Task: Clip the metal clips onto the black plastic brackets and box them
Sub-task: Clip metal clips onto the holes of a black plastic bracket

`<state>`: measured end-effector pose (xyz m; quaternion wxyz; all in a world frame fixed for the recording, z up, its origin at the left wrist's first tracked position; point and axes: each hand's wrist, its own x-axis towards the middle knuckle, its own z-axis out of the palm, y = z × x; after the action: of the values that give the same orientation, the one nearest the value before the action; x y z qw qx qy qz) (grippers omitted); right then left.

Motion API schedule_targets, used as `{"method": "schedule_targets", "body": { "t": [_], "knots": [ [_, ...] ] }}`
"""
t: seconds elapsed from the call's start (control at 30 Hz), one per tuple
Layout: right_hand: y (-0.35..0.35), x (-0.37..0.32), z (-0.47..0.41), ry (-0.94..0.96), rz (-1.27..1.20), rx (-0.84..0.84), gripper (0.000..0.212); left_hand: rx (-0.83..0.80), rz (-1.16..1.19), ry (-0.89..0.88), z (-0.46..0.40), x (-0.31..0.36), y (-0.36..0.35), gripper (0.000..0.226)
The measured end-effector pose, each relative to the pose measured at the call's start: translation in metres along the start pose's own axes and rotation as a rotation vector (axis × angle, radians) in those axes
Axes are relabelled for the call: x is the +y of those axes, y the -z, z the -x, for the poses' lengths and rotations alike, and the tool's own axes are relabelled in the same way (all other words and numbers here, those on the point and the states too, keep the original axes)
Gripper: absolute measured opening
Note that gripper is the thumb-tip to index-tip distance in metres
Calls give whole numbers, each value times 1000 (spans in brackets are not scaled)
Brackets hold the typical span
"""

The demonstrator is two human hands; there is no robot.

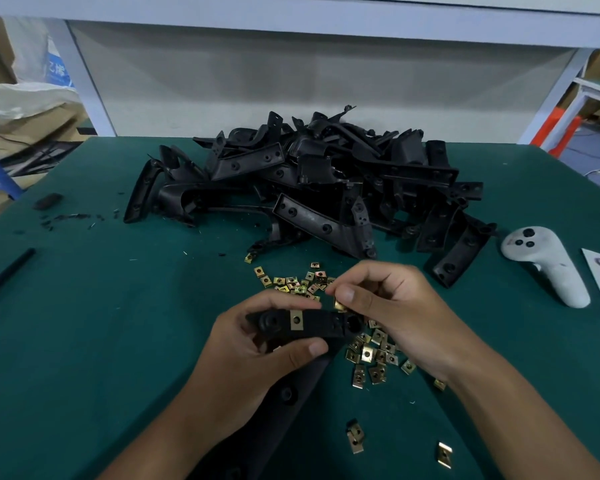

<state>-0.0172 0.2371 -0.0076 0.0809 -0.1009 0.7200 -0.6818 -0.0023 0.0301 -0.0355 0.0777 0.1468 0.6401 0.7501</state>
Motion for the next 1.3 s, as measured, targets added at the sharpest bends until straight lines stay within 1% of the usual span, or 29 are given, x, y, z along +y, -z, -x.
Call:
{"method": "schedule_targets", "body": {
  "t": [0.13,0.3,0.47,0.6,0.67,0.77,0.87,0.97,1.1,1.13,1.2,1.27,1.3],
  "knots": [
    [0,0,1,5,29,3,20,-7,-5,8,1,0,1,31],
    [2,0,2,-25,63,-15,17,-6,-24,-5,0,-3,2,34],
    [2,-1,2,-36,116,-14,24,12,-55,-28,-1,-2,4,38],
    [5,-5,3,-4,147,-36,16,3,-64,-30,-2,-2,4,33],
    [6,-8,4,-16,158,-69,13,-14,-66,-29,-1,-3,5,34],
    [8,-10,5,-40,193,-112,14,-47,-76,-43,-1,-2,6,35],
    [7,-8,5,-41,212,-96,16,-43,-105,-62,-1,-2,7,35],
    [6,-2,4,-41,187,-41,21,-8,-105,-76,-3,-3,7,34],
    [4,-1,5,-22,121,-97,23,49,-53,-100,-5,-5,7,30],
    [3,-3,5,-20,111,-119,26,62,-33,-115,-5,-4,7,30],
    [1,-2,6,1,122,-132,41,87,7,-149,-6,-2,8,29],
    [-3,1,6,79,168,-39,53,109,32,-164,-7,0,8,28],
    [-5,3,5,123,182,13,53,118,42,-165,-7,0,9,28]
  ]
}}
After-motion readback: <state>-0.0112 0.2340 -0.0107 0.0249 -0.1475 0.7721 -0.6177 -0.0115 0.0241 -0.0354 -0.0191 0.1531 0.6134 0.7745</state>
